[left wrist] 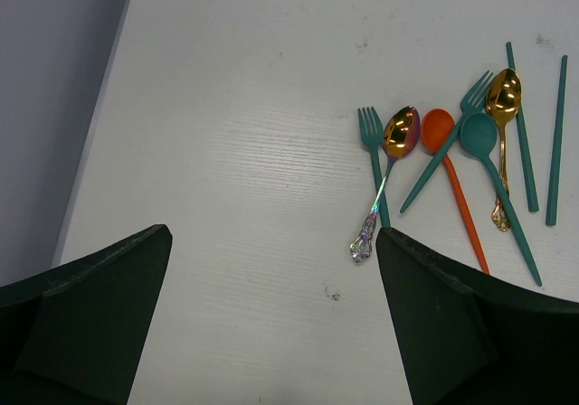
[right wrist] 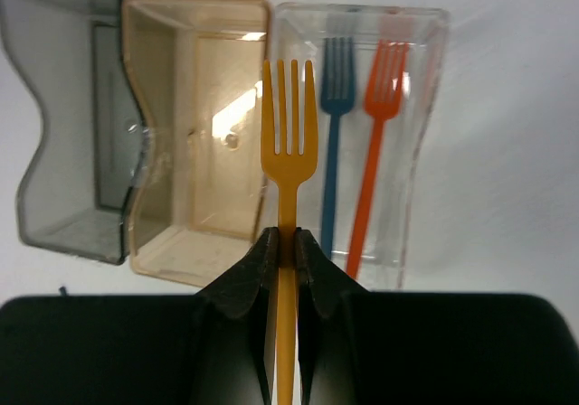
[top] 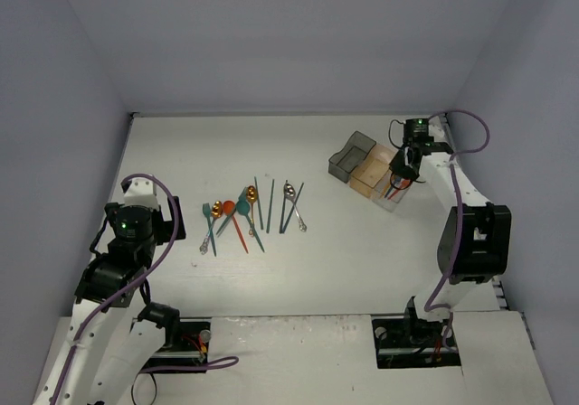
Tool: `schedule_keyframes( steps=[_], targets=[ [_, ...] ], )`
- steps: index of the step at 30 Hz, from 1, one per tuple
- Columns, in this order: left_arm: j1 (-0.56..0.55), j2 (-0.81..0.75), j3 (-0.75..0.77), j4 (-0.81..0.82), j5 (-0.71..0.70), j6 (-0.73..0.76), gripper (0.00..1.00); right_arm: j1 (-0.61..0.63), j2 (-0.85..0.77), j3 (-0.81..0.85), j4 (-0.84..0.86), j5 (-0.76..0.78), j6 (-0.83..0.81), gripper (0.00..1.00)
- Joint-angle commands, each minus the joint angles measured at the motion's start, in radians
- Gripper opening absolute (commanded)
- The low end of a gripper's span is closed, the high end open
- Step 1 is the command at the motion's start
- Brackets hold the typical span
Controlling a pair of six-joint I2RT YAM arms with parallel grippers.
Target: Sort the eating utensils into containers
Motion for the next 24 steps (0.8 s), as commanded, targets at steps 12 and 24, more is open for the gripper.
schedule_keyframes(
  steps=[12, 24],
  targets=[
    [-0.005, 0.017, 0.016, 0.058, 0.012, 0.002, 0.95, -0.091, 0.172, 0.065, -0.004, -0.041, -0.025, 0.06],
    [-0.005, 0.080, 0.045, 0.029, 0.088, -0.013, 0.95, -0.087, 0.019, 0.110, -0.017, 0.002, -0.054, 0.35]
  ],
)
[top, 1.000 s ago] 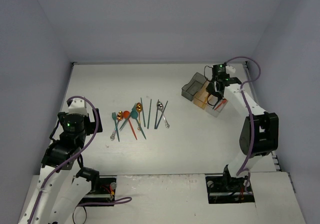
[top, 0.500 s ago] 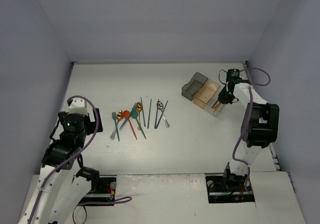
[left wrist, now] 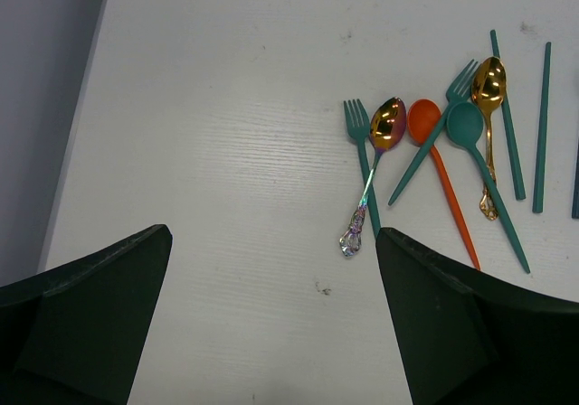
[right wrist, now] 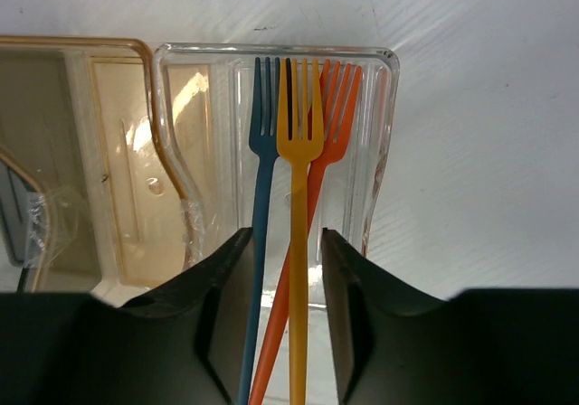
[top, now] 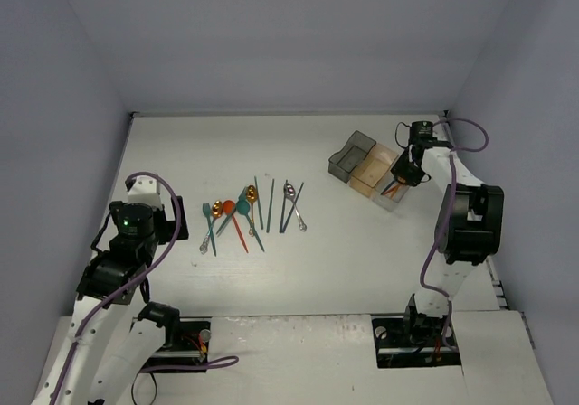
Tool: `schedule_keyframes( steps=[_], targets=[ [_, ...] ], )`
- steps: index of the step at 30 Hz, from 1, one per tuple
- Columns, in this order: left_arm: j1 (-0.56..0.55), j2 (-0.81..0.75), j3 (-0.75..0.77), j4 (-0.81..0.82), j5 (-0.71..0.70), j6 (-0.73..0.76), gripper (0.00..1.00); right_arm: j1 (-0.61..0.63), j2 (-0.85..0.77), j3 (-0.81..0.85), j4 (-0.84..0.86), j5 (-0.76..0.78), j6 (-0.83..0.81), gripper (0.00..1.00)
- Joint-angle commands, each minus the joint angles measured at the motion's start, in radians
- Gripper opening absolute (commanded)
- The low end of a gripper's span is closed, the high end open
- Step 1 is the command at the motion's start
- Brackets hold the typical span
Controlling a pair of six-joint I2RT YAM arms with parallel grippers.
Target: Sort the eating utensils into containers
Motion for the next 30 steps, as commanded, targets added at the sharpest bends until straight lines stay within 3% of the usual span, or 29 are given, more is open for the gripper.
schedule_keyframes(
  steps=[1, 8, 14, 30],
  targets=[
    [-0.005, 0.075, 0.053, 0.022, 0.051, -0.029, 0.95, 0.002, -0.167, 0.060, -0.018, 0.043, -0.026, 0.36],
    [-0.006, 0.179, 0.067, 0.032, 0.107, -0.194, 0.95, 0.020, -0.387, 0.024, -0.021, 0.056, -0.107, 0.36],
    [-0.008, 0.330, 0.079, 0.048, 0.093, -0.249, 0.95, 0.034, -0.540, -0.042, -0.020, 0.012, -0.123, 0.37],
    [0.009, 0.668, 0.058, 0.277, 0.121, -0.347, 0.74, 0.084, -0.659, -0.218, -0.004, -0.045, -0.144, 0.37]
  ],
)
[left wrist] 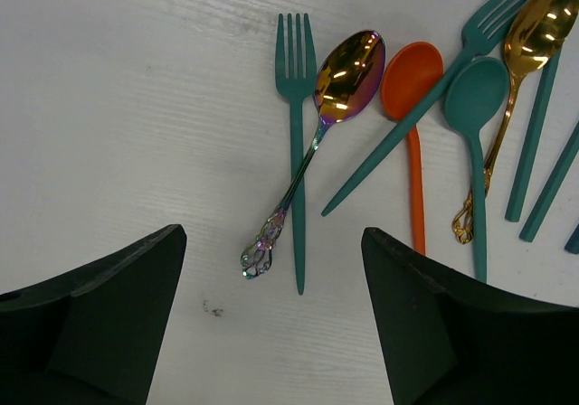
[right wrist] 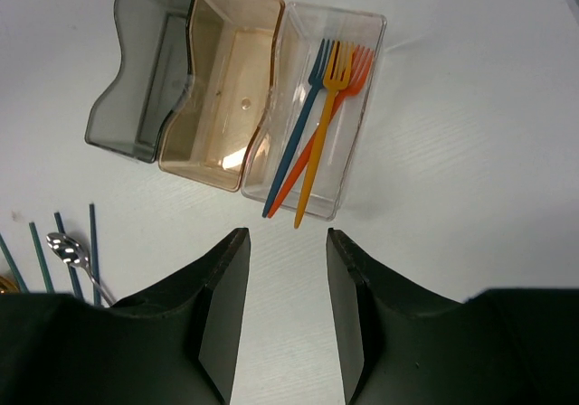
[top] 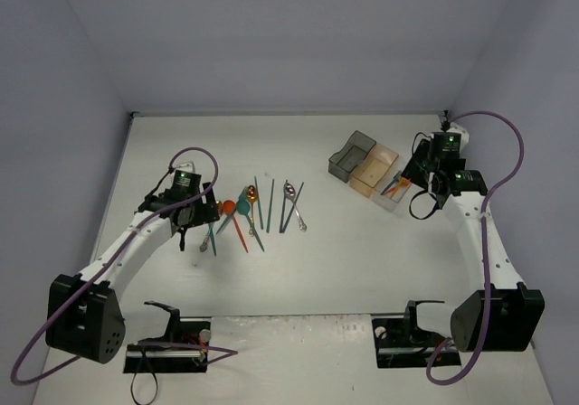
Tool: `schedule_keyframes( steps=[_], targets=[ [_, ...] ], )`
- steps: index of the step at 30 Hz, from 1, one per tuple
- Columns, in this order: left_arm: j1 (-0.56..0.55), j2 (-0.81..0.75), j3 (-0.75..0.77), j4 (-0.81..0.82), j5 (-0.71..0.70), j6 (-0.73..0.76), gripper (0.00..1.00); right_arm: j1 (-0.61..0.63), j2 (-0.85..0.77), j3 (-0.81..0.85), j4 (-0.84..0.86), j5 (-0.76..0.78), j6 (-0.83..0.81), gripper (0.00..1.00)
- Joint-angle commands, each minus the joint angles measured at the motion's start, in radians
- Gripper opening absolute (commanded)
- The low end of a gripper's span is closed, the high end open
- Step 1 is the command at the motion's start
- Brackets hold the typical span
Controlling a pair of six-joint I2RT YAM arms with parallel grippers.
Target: Sort the eating utensils into containers
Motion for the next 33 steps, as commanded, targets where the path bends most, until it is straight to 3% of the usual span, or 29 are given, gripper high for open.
schedule_keyframes(
  steps=[1, 10, 14, 33],
  targets=[
    [0.021, 0.078, 0.040, 0.124, -0.012, -0.049, 0.72, 0.030, -0.051, -0.002, 0.046, -0.015, -0.019, 0.37],
    [0.082, 0.269, 0.124, 0.172, 0.021, -0.054, 0.51, 0.046, -0.066, -0.017, 0.054, -0.015, -0.029, 0.37],
    [0.082, 0.342, 0.146, 0.189, 0.041, -0.068, 0.48, 0.044, -0.069, -0.021, 0.055, -0.015, -0.032, 0.37],
    [0.082, 0.403, 0.091, 0.249, 0.022, -0.072, 0.28, 0.044, -0.069, -0.037, 0.061, -0.012, -0.027, 0.37]
  ],
)
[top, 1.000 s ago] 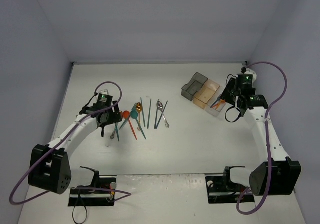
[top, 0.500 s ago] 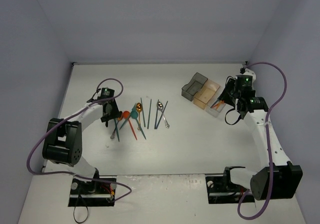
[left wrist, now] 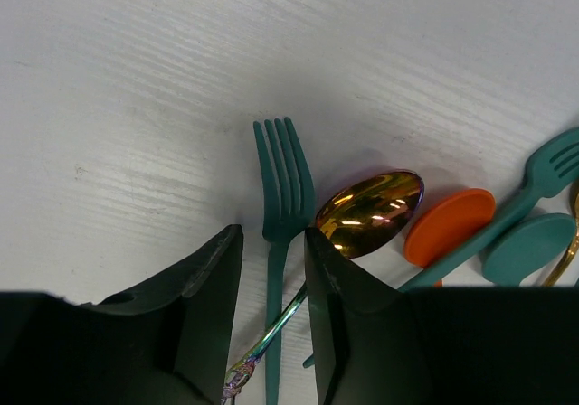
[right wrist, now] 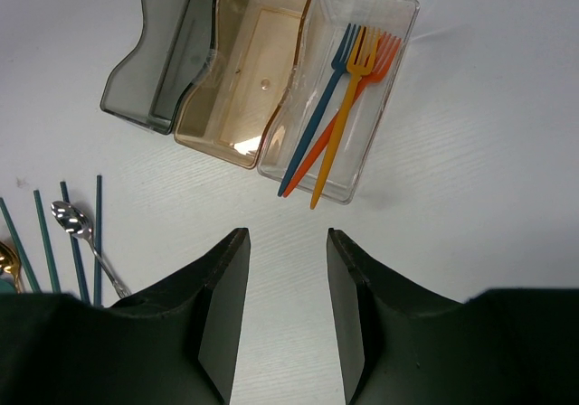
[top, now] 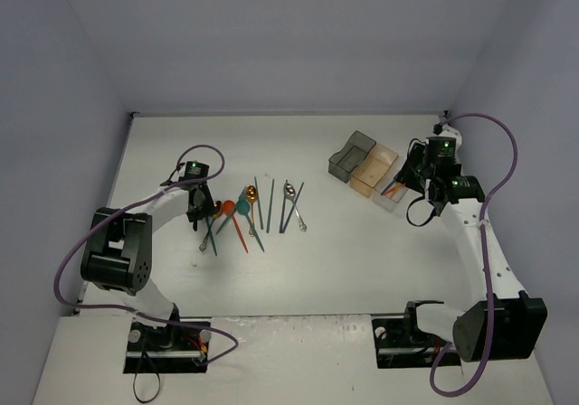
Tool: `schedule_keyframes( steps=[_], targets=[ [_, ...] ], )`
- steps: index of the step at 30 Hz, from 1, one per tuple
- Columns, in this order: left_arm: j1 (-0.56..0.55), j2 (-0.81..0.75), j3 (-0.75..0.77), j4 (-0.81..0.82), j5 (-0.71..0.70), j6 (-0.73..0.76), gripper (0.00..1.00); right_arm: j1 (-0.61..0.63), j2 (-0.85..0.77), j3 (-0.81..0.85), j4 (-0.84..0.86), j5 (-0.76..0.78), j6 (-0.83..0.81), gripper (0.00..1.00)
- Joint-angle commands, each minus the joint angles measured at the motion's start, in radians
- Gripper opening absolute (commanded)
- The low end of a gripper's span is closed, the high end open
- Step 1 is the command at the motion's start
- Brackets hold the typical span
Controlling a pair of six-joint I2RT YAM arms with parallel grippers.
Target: Sort the eating utensils into containers
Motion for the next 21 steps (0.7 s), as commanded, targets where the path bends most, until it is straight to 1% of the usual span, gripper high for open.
schedule_keyframes(
  steps=[1, 7, 13, 16, 21],
  targets=[
    [0.004, -0.002, 0.002, 0.044, -0.025, -0.008, 0.27, 0.003, -0.022, 0.000, 0.054, -0.001, -0.003, 0.37],
    [-0.004, 0.011, -0.011, 0.052, -0.037, -0.017, 0.23, 0.003, -0.019, -0.003, 0.056, -0.002, 0.002, 0.37],
    [-0.007, 0.010, -0.008, 0.039, -0.051, -0.017, 0.09, 0.003, -0.020, -0.008, 0.061, -0.004, 0.005, 0.37],
    [-0.007, -0.005, 0.005, 0.018, -0.063, -0.004, 0.00, 0.003, -0.025, -0.011, 0.061, -0.004, 0.005, 0.37],
    [-0.007, -0.039, 0.050, -0.033, -0.100, 0.028, 0.00, 0.003, -0.030, -0.014, 0.062, -0.004, 0.005, 0.37]
  ],
)
